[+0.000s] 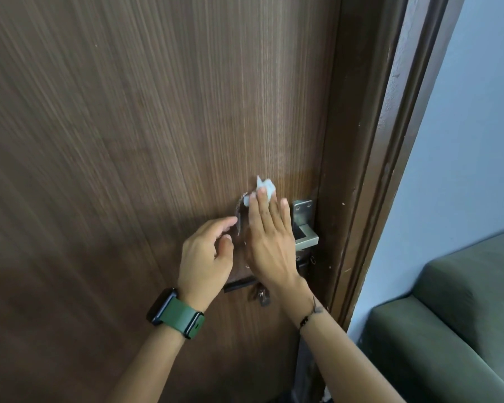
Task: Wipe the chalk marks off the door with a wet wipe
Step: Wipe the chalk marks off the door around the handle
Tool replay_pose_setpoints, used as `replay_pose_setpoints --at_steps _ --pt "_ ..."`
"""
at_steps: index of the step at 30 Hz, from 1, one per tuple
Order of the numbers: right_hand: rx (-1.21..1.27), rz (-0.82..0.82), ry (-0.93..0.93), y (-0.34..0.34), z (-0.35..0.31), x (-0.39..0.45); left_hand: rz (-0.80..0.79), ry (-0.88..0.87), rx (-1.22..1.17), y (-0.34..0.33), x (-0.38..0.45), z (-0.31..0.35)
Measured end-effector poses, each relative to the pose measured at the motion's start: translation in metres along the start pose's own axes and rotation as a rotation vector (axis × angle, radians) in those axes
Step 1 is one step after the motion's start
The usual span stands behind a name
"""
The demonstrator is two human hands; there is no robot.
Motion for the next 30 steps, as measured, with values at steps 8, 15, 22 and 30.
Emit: replay_pose_setpoints --at_steps 8,15,22,30 --pt "-0.112 -0.170 0.062 -0.004 0.003 -0.036 0.007 0.015 -0.006 0.000 -0.007 -0.005" --pt "-0.058 -0.073 0.105 -0.003 -0.008 -0.017 0.013 0.010 0.012 0.002 -0.008 -0.006" --pt "-0.006 -0.010 0.011 0.004 -0.001 -0.002 0.001 0.037 0.020 0.001 -0.013 -0.009" --pt "-0.048 -0.157 0.248 -0.004 -0.005 -0.046 0.043 0.015 0.044 0.004 -0.012 -0.007"
Point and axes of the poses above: each hand's wrist, its own x-axis towards the middle knuckle, its own y-axis out of the back of the hand, z = x × y, the point moved 1 cm from there along x, towards the middle knuckle, and after that the axes turned 6 degrees about -z, right-handed, at the moved point
